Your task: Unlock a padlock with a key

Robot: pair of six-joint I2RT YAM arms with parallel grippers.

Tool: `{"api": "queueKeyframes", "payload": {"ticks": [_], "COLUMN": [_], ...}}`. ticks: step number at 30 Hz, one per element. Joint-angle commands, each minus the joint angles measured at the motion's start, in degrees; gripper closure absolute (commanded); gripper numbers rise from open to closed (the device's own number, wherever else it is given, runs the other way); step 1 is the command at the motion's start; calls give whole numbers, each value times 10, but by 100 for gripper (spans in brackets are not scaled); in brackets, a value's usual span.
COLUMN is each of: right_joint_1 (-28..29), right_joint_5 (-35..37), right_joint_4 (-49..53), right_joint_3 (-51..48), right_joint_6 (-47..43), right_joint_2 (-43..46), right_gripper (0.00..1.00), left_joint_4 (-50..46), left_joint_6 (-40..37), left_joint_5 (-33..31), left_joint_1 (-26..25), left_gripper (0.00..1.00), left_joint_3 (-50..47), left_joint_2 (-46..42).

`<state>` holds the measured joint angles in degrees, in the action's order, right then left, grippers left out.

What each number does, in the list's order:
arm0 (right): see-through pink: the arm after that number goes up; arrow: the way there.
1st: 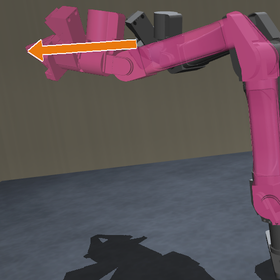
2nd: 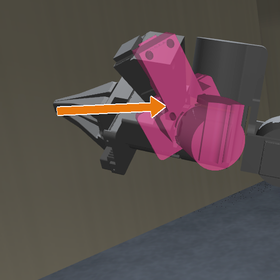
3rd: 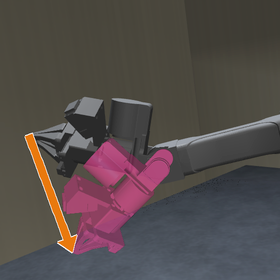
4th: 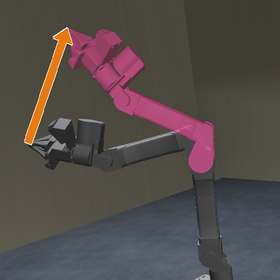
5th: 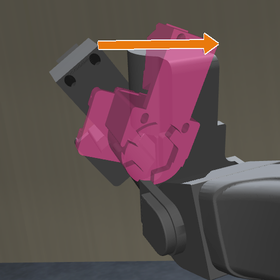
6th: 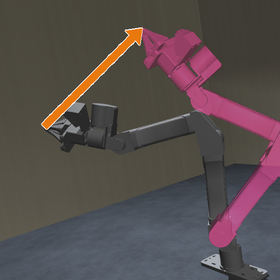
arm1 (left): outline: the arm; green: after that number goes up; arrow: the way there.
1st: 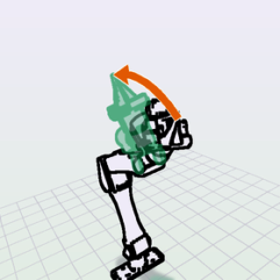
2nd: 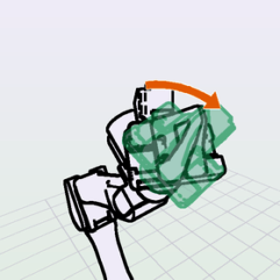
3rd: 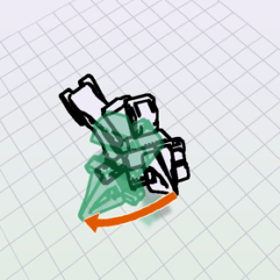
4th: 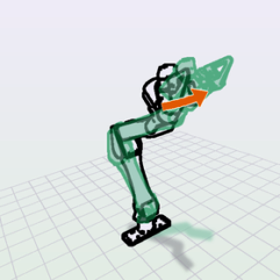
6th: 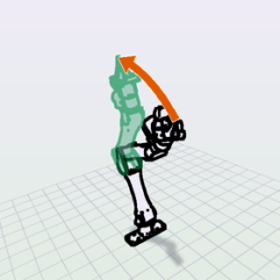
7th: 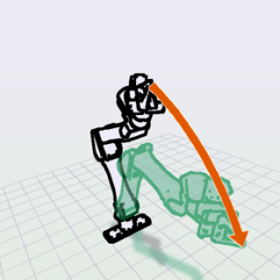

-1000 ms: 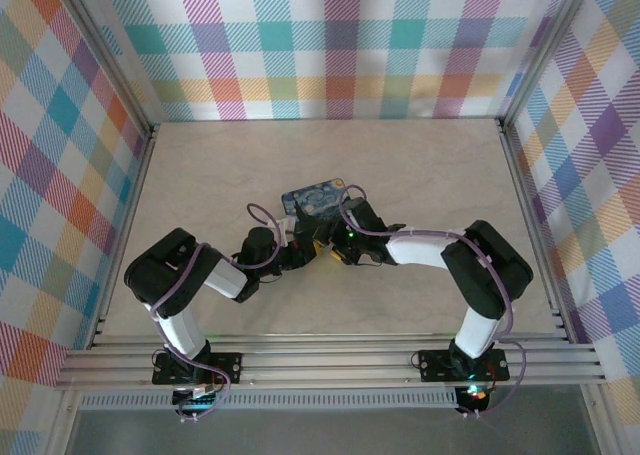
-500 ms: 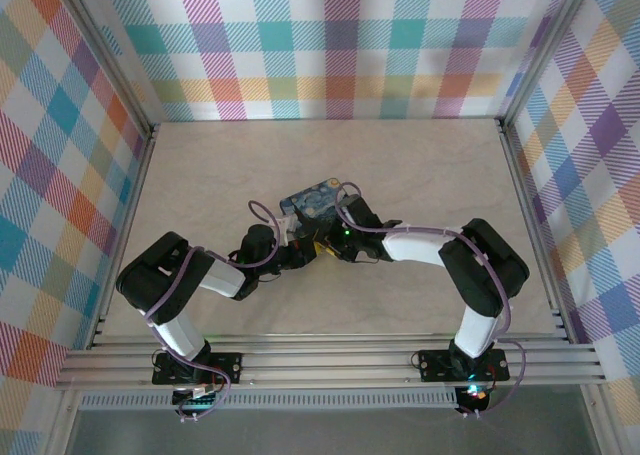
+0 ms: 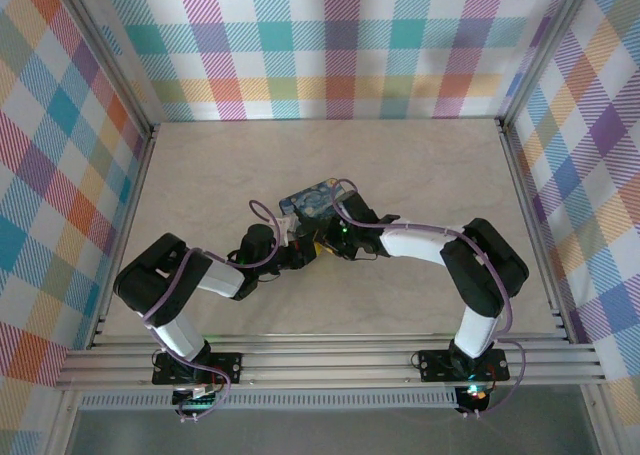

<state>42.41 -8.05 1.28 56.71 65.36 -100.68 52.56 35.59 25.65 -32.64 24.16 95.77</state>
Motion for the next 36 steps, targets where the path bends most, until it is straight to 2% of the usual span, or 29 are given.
{"api": "queueKeyframes", "payload": {"ticks": [1, 6, 8, 10, 11, 14, 19, 23, 30, 36], "right_joint_1": [4, 7, 7, 8, 8, 9, 9, 9, 3, -1], "right_joint_5": [-13, -57, -65, -71, -71, -63, -46, -33, -14, -3], "right_joint_4": [16, 23, 27, 28, 27, 29, 19, 14, -74, -135], "right_joint_3": [15, 33, 37, 38, 38, 34, 13, 2, -39, -54], "right_joint_6": [12, 46, 56, 63, 67, 69, 77, 73, 82, 69], "right_joint_2": [-10, -29, -32, -32, -31, -27, -16, -8, -11, -21], "right_gripper": [98, 97, 95, 90, 82, 55, 41, 40, 48, 49], "left_joint_4": [24, -33, -45, -46, -43, -23, 13, 34, 91, 93], "left_joint_6": [-83, -259, -305, -322, -320, -282, -216, -185, -90, -40], "left_joint_5": [-40, -197, -247, -262, -265, -233, -194, -173, -74, 0], "left_joint_1": [-13, -91, -113, -117, -114, -94, -69, -57, -4, 37], "left_gripper": [100, 100, 100, 100, 100, 100, 100, 100, 100, 100], "left_joint_3": [-6, -16, -19, -23, -26, -34, -42, -46, -51, -44], "left_joint_2": [-35, -77, -80, -75, -72, -61, -25, -6, 7, 5]}}
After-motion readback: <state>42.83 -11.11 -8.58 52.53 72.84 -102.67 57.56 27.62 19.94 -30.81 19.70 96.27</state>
